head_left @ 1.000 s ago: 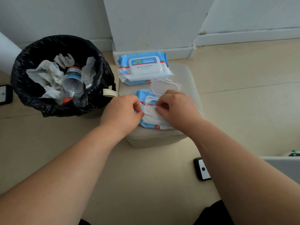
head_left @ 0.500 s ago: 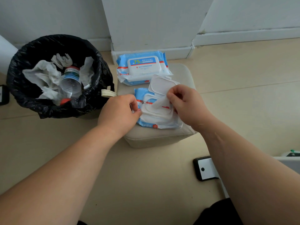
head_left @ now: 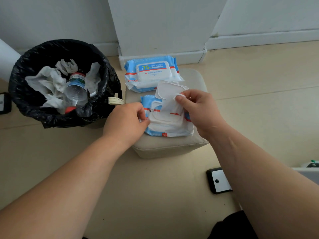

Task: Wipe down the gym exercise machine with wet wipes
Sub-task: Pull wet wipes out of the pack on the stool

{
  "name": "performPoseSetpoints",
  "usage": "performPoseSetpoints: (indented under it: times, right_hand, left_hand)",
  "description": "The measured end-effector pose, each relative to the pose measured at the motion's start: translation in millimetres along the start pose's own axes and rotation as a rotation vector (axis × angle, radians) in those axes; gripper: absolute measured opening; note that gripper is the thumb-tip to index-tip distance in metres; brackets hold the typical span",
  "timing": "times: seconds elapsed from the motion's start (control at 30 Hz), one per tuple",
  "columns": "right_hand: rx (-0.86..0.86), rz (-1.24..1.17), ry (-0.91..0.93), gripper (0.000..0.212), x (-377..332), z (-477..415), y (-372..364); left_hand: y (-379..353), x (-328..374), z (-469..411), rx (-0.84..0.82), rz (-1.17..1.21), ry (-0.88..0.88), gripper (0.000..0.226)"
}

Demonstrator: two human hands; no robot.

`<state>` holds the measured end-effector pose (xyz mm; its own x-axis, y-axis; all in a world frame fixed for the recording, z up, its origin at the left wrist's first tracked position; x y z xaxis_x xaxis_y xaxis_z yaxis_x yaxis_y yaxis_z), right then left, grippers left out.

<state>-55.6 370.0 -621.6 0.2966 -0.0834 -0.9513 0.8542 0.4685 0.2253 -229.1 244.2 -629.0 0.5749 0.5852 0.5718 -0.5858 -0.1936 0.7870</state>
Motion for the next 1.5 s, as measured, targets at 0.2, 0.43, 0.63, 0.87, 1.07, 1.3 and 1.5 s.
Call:
performPoseSetpoints:
  times: [0.2, 0.43, 0.63, 0.87, 1.07, 1.3, 1.5]
  right_hand:
    - [0.092, -0.415, -0.09, 0.019, -14.2, -0.3, 0.9]
    - [0.263, -0.9, -0.142, 0.021, -31.3, -14.2, 26.5]
    - [0.213, -0.34, -0.022, 0.023, -52.2, -6.1, 46.2]
    - [-0.348, 0.316, 0.095, 0.026, -49.5, 6.7, 22.3]
    - [-0.573, 0.501, 0.031, 0.081, -39.1, 16.4, 17.1]
    - [-0.528, 0.479, -0.016, 0.029, -19.6, 15.9, 18.7]
    - [-0.224, 0.05, 0.065, 0.013, -31.2, 18.6, 28.3]
  left_hand:
    - [-1.1, 1.7, -0.9, 0.009, -0.031, 0.006, 0.028]
    - [0.6, 2.6, 0.8, 0.022, -0.043, 0.016, 0.025]
    - [3.8, 9.6, 0.2, 0.046, 0.002, -0.018, 0.02]
    - [11.4, 13.3, -2.2, 0.137, 0.118, -0.004, 0.021]
    - [13.8, 26.8, 2.7, 0.028, -0.001, -0.321, 0.041]
    - [-8.6, 37.6, 18.9, -0.19, -0.491, -0.393, 0.04]
    - [1.3, 47.4, 17.1, -0.076, 0.097, -0.235, 0.042]
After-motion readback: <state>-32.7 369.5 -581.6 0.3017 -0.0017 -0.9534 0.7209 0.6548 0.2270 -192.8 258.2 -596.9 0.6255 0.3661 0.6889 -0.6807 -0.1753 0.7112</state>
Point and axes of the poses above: each hand's wrist, its own z-axis away from the middle knuckle, its own y-axis out of the back of the hand, x = y × z, the point moved 2 cm from there along -z, towards the middle knuckle, and after that the axes turned 8 degrees about y, right-handed, at the moved point
